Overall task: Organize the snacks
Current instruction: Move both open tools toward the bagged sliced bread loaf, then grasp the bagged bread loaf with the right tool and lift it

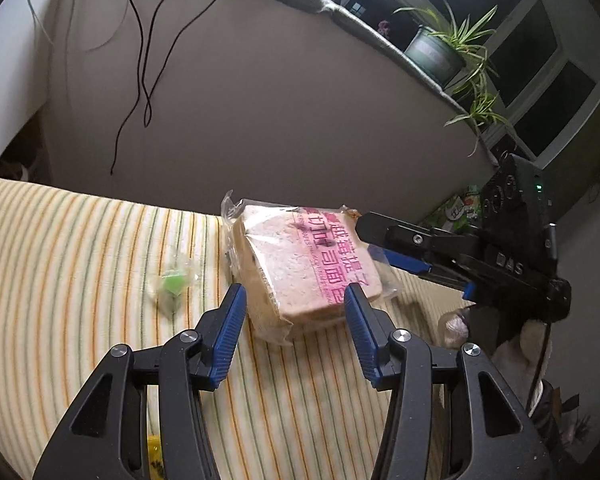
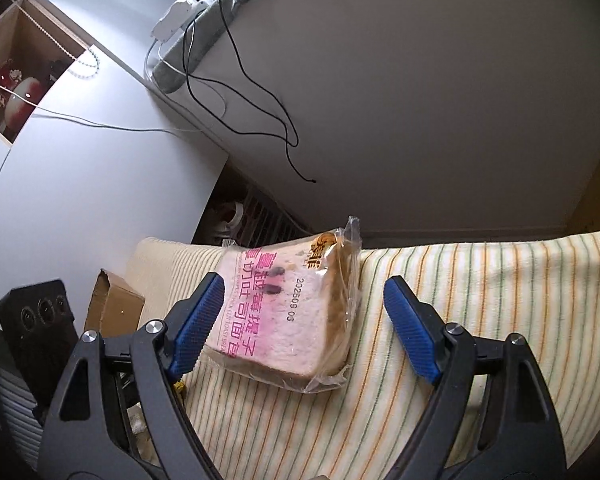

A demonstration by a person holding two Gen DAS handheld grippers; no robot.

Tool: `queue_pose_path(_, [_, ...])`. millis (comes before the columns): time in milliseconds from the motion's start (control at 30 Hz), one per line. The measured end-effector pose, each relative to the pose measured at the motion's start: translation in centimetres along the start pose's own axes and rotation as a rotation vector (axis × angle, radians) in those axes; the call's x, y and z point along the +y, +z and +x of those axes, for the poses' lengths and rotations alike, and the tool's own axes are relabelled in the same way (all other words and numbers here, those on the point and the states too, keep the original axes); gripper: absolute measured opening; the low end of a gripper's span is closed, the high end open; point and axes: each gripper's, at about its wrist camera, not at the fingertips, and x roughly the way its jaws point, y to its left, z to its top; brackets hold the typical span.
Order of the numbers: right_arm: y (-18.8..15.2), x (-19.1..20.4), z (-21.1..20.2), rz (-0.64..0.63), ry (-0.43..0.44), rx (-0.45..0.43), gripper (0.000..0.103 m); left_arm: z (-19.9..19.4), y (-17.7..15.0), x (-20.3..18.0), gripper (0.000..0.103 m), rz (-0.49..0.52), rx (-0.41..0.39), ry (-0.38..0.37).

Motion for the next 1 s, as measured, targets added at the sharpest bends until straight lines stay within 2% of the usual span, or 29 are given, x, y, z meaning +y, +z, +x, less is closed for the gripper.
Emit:
queue_pose_path(167, [-0.3,0.3,0.7,-0.012,0.012,0.026,0.084,1.1,0.1,0.1,0.05,-0.003,0.03,0.001])
queue_pose_path(233, [-0.5,0.4,0.7,-0.021,0.011,0.031,0.079,1.3,0.2,0.0,0.05,0.002,0.032,0.004])
queue_pose_path(300, [-0.7,0.7,0.8,-0.029,0.015,0.047,0.069,1.3,0.3,0.0,0.05,0.001,0.035,0.005])
queue_pose_path(400, [-1.2,0.9,0.9,-0.051,-0.02,0.058,0.061,1.3,0.4,0.0,0.049,0.006,0.038,0.009])
queue_pose_path(500, [-1.4,1.0,0.6,-0.05,-0.018,0.063,0.056,1.4,0.4,-0.6,0.049,0.028,0.041,0.02])
queue_pose_path(733, [-2.4,2.4,-0.4,-0.081,-0.042,0.057,0.053,-0.1,-0.2,-1.7,0.049,0.074,0.015,0.059])
queue_pose_path(1000, [-4.1,5.6,-3.0,-0.129,-0.023,0.024,0.053,-4.3,-1.7,-2.7,0.049,0.134,-0.064,0.114])
